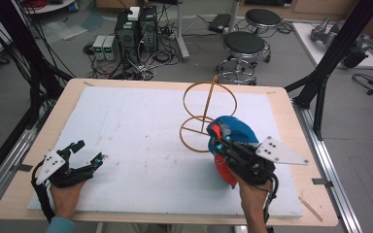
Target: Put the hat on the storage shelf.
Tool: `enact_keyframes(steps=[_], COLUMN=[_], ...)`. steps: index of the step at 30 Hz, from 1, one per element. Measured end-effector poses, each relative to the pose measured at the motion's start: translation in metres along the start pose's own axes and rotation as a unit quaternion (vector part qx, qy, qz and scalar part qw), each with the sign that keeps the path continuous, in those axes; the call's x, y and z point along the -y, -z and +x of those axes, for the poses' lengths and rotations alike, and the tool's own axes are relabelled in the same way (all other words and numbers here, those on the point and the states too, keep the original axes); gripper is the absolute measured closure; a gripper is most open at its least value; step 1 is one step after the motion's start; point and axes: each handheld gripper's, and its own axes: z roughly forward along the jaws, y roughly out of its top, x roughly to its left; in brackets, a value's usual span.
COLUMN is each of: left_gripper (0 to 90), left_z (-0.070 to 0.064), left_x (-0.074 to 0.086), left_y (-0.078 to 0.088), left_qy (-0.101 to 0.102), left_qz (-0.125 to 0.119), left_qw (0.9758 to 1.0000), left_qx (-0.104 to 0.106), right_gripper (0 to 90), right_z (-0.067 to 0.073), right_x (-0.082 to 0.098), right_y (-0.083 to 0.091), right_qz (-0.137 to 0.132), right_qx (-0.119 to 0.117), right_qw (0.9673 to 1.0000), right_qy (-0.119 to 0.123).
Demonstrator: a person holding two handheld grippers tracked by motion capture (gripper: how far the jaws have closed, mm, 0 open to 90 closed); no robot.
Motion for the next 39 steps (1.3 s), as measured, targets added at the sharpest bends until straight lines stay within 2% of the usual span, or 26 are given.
enact_keyframes(steps=[7, 9, 13, 15, 20, 27, 32, 37, 39], left_gripper=[18.0, 18.0, 18.0, 18.0, 18.0, 18.0, 18.0, 18.0, 18.0], left_z=[0.000, 0.000, 0.000, 0.000, 0.001, 0.001, 0.001, 0.001, 0.001], left_x=[0.000, 0.000, 0.000, 0.000, 0.000, 0.000, 0.000, 0.000, 0.000], left_y=[0.000, 0.000, 0.000, 0.000, 0.000, 0.000, 0.000, 0.000, 0.000], left_qy=[0.002, 0.001, 0.000, 0.001, 0.001, 0.004, 0.004, 0.005, 0.006], left_qz=[-0.002, -0.001, -0.001, 0.001, 0.000, -0.002, -0.002, -0.002, -0.003], left_qw=[1.0000, 1.0000, 1.0000, 1.0000, 1.0000, 1.0000, 1.0000, 1.0000, 1.0000], left_qx=[0.001, 0.001, 0.001, 0.002, 0.002, 0.004, 0.004, 0.005, 0.004], right_gripper=[82.8, 82.5, 82.4, 82.1, 81.0, 79.7, 76.7, 68.0, 60.3], right_z=[0.016, 0.022, 0.028, 0.032, 0.047, 0.056, 0.063, 0.069, 0.073], right_x=[0.011, 0.015, 0.019, 0.023, 0.033, 0.042, 0.046, 0.048, 0.049], right_y=[-0.035, -0.047, -0.057, -0.065, -0.088, -0.108, -0.120, -0.129, -0.132], right_qz=[0.031, 0.045, 0.059, 0.074, 0.098, 0.104, 0.105, 0.098, 0.098], right_qx=[-0.030, -0.033, -0.034, -0.039, -0.039, -0.043, -0.050, -0.052, -0.047], right_qw=[0.9990, 0.9983, 0.9975, 0.9963, 0.9942, 0.9934, 0.9932, 0.9938, 0.9941], right_qy=[-0.013, -0.014, -0.014, -0.021, -0.019, -0.020, -0.013, -0.004, 0.009])
